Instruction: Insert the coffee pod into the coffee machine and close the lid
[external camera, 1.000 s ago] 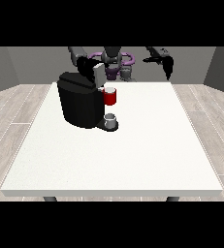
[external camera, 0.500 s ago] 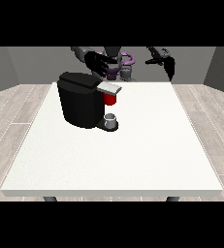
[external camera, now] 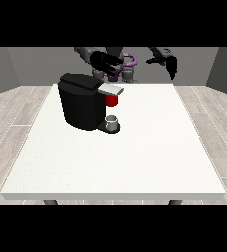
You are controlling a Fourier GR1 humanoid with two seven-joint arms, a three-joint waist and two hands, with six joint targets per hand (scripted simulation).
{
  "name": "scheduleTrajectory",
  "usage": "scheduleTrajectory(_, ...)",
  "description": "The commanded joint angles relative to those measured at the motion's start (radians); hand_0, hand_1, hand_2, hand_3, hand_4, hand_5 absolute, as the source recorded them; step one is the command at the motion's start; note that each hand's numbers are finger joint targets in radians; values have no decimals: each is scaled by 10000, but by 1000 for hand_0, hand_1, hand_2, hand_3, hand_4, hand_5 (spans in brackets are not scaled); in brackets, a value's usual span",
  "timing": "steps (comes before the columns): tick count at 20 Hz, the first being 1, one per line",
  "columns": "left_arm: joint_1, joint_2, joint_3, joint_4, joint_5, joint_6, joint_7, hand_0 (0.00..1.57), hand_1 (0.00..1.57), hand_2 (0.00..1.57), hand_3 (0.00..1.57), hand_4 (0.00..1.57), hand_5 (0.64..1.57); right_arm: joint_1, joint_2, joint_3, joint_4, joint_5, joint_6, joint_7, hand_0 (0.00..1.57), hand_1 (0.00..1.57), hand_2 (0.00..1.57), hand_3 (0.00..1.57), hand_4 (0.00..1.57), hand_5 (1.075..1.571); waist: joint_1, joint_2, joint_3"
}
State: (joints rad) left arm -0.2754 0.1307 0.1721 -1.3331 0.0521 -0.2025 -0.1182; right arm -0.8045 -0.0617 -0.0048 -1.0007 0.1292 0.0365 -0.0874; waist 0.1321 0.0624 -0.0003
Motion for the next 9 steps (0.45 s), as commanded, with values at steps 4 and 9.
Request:
scheduleTrajectory(4, 364, -365, -293, 15, -224, 336, -47, 0, 0, 0, 0, 145, 1571, 1782, 599, 1095, -837, -1049, 169, -902, 0, 0, 0, 0, 275, 1571, -483, -1060, 5)
scheduleTrajectory(9, 1286, -392, -10, 599, -203, 420, -613, 0, 0, 0, 0, 192, 1571, 4055, 611, 1997, -1806, -2207, -416, -532, 0, 0, 0, 0, 157, 1571, -1321, -2140, 3)
